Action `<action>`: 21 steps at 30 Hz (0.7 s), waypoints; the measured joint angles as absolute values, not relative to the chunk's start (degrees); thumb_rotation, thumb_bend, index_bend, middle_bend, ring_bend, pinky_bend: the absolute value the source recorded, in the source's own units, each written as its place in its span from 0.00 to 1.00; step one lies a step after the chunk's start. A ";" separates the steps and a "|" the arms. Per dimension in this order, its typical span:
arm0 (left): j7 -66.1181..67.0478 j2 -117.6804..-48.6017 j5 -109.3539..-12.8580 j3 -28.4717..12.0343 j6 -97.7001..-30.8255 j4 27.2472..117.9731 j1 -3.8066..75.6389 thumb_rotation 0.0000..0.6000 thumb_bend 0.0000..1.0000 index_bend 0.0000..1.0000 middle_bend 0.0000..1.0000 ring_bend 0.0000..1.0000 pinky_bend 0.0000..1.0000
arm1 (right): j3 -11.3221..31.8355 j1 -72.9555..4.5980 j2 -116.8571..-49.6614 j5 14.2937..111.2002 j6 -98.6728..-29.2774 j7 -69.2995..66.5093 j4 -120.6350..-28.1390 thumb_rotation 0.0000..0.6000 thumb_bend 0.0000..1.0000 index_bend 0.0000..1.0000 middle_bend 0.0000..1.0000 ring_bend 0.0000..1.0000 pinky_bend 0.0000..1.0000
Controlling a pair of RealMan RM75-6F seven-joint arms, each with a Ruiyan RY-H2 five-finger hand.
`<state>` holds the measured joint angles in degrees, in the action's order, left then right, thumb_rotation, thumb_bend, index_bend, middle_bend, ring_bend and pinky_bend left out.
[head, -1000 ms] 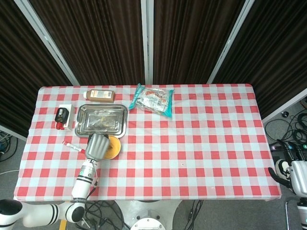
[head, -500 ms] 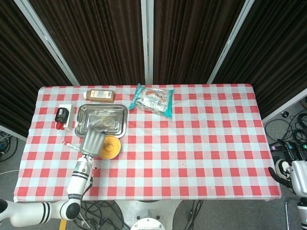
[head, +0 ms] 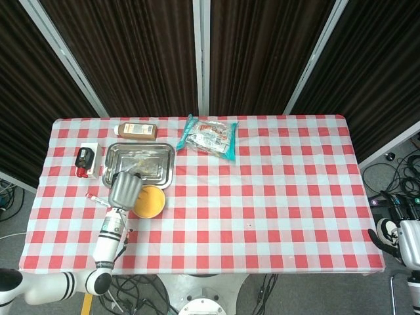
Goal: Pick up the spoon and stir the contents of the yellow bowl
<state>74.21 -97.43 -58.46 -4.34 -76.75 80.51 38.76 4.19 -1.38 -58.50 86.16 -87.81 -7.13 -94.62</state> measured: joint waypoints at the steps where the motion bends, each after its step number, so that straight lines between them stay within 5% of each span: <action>1: 74.37 -97.95 -58.79 -3.89 -76.70 79.85 38.76 1.00 0.41 0.64 0.94 0.95 1.00 | 4.20 -1.45 -58.51 86.18 -87.73 -7.04 -94.65 1.00 0.19 0.12 0.29 0.11 0.23; 21: 67.47 -97.88 -57.18 -4.08 -72.19 84.29 37.21 1.00 0.42 0.64 0.95 0.95 1.00 | 4.24 -1.33 -58.67 85.94 -87.70 -7.31 -94.37 1.00 0.19 0.12 0.29 0.11 0.24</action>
